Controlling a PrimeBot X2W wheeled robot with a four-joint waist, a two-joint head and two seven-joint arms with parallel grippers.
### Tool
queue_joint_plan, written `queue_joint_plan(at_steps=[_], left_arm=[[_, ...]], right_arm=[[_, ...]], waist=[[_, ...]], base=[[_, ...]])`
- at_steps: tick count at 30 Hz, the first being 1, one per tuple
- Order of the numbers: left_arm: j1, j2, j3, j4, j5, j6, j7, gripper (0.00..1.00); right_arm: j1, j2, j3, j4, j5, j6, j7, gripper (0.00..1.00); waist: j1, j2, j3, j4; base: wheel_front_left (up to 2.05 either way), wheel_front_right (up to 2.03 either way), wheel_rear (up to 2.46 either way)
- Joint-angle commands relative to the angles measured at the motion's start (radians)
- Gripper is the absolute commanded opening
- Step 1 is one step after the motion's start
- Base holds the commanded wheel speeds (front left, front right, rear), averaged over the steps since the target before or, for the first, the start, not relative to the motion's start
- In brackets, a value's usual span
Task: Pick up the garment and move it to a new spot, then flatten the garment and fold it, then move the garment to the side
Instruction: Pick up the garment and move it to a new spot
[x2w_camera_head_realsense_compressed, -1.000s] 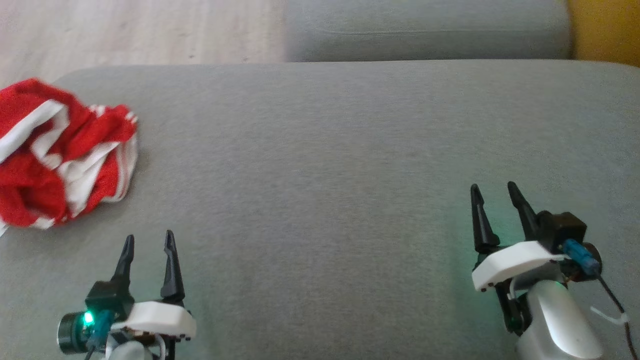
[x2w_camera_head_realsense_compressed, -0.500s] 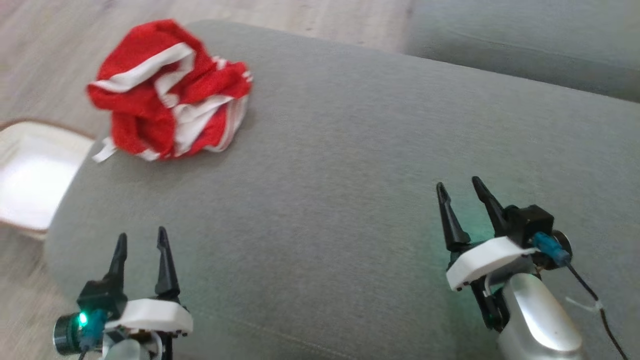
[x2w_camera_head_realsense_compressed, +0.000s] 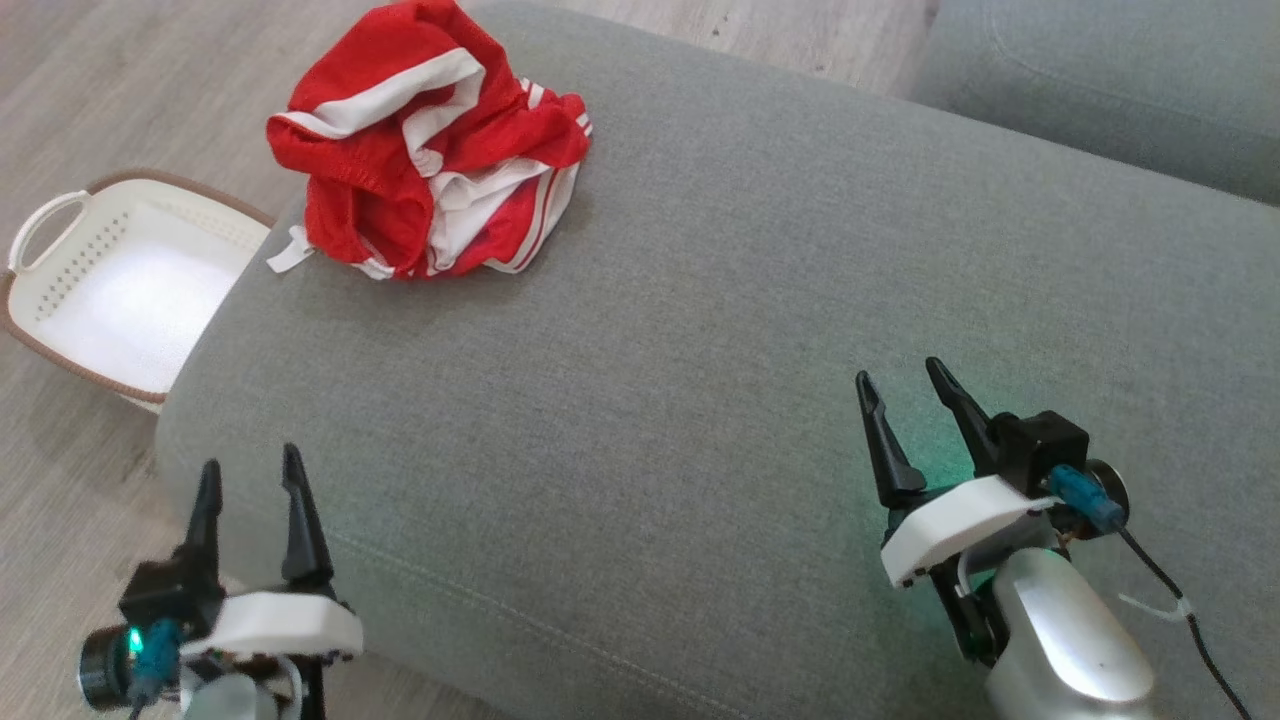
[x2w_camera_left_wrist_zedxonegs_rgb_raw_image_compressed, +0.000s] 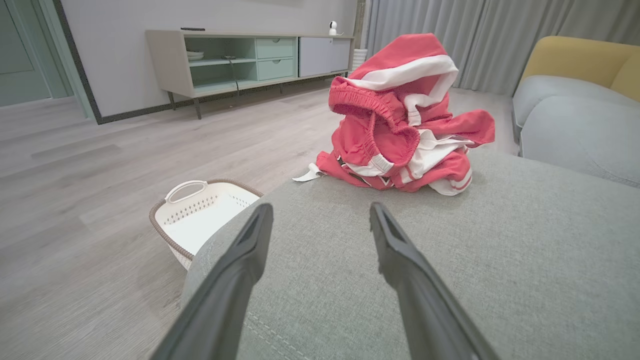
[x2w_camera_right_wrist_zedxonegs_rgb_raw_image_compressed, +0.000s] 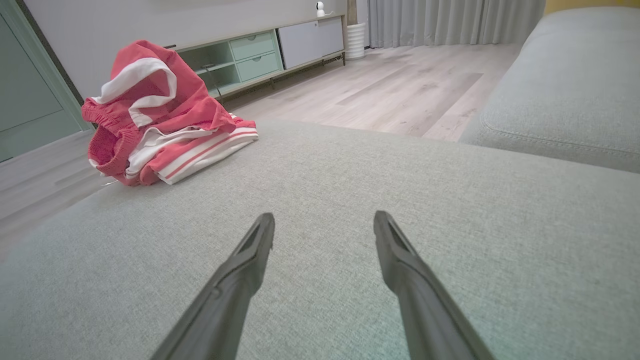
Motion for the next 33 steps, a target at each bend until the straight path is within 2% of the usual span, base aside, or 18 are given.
queue_joint_plan(at_steps=[1, 4, 8, 17, 23, 26, 33], left_arm=[[-0.056, 0.010, 0.046, -0.050, 0.006, -0.007, -0.010, 1.00], [-0.100, 0.016, 0.066, -0.072, 0.015, -0.020, -0.010, 1.00], [-0.195, 0.055, 0.076, -0.049, 0.033, -0.035, -0.010, 1.00], [-0.493, 0.191, 0.012, 0.159, 0.068, -0.067, -0.010, 1.00], [-0.644, 0.247, -0.034, 0.270, 0.090, -0.071, 0.004, 1.00], [-0.721, 0.287, -0.062, 0.331, 0.129, -0.062, 0.025, 1.00], [-0.847, 0.331, -0.064, 0.457, 0.166, 0.037, 0.075, 1.00]], right_arm=[[-0.044, -0.002, 0.024, -0.024, 0.005, 0.004, -0.014, 1.00], [-0.053, -0.012, 0.026, -0.026, 0.007, 0.004, -0.014, 1.00], [-0.069, -0.027, 0.035, -0.032, 0.007, 0.004, -0.014, 1.00], [-0.138, -0.075, 0.090, -0.089, 0.013, 0.004, -0.014, 1.00], [-0.173, -0.101, 0.124, -0.152, 0.025, 0.004, -0.014, 1.00], [-0.192, -0.114, 0.154, -0.187, 0.033, 0.004, -0.014, 1.00], [-0.219, -0.146, 0.179, -0.220, 0.059, 0.004, -0.014, 1.00]], waist=[[0.0000, 0.0000, 0.015, -0.010], [0.0000, 0.0000, 0.041, -0.026], [0.0000, 0.0000, 0.086, -0.052], [0.0000, 0.0000, 0.213, -0.120], [0.0000, 0.0000, 0.283, -0.153], [0.0000, 0.0000, 0.321, -0.175], [0.0000, 0.0000, 0.383, -0.224]], base=[[0.00, 0.00, 0.00], [0.00, 0.00, 0.00], [0.00, 0.00, 0.00], [0.00, 0.00, 0.00], [0.00, 0.00, 0.00], [0.00, 0.00, 0.00], [0.00, 0.00, 0.00]])
